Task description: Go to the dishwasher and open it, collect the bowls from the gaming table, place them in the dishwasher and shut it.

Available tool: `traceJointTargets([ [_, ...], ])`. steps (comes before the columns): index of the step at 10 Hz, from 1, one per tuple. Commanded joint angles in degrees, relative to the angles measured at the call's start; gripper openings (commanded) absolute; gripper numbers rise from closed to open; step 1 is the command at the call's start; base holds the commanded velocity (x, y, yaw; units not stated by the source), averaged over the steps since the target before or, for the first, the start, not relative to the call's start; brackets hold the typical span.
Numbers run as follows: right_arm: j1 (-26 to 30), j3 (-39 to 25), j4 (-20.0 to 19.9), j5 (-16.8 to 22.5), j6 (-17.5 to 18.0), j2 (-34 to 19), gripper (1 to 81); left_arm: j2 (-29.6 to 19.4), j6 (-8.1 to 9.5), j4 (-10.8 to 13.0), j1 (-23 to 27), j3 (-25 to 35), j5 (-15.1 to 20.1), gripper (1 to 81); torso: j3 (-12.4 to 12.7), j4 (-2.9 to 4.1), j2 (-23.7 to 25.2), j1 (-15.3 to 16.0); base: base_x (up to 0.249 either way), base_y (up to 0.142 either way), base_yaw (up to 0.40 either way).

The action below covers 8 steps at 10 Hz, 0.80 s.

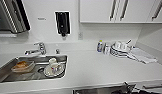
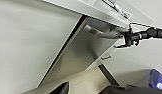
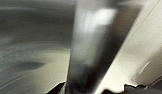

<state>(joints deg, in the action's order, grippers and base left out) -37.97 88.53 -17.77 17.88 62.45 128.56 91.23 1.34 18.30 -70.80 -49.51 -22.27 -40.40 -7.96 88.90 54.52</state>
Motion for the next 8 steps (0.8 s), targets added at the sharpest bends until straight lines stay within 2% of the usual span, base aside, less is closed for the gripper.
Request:
traceJointTargets([
  [1,4.44,0.41,1.33,5.67,0.12,-1.52,81.1,-2.89,-0.2,1.13,3.35,1.25,0.65,81.1,0.0,0.0,0.0,0.0,0.0,0.0,0.0],
  [3,2.6,-0.3,3.53,5.76,0.04,-3.72,81.1,-2.89,0.42,1.13,3.43,0.55,0.56,81.1,0.02,0.0,0.0,0.0,0.0,0.0,0.0],
  [6,0.13,-4.77,7.66,5.85,0.04,-9.78,81.1,-2.72,0.59,1.12,3.35,0.2,0.65,81.1,0.02,0.0,0.0,0.0,0.0,0.0,0.0],
  [8,-0.83,-6.62,8.72,7.6,0.04,-10.23,81.1,-2.63,0.59,1.13,3.43,0.37,0.56,81.1,0.02,0.0,0.0,0.0,0.0,0.0,0.0],
])
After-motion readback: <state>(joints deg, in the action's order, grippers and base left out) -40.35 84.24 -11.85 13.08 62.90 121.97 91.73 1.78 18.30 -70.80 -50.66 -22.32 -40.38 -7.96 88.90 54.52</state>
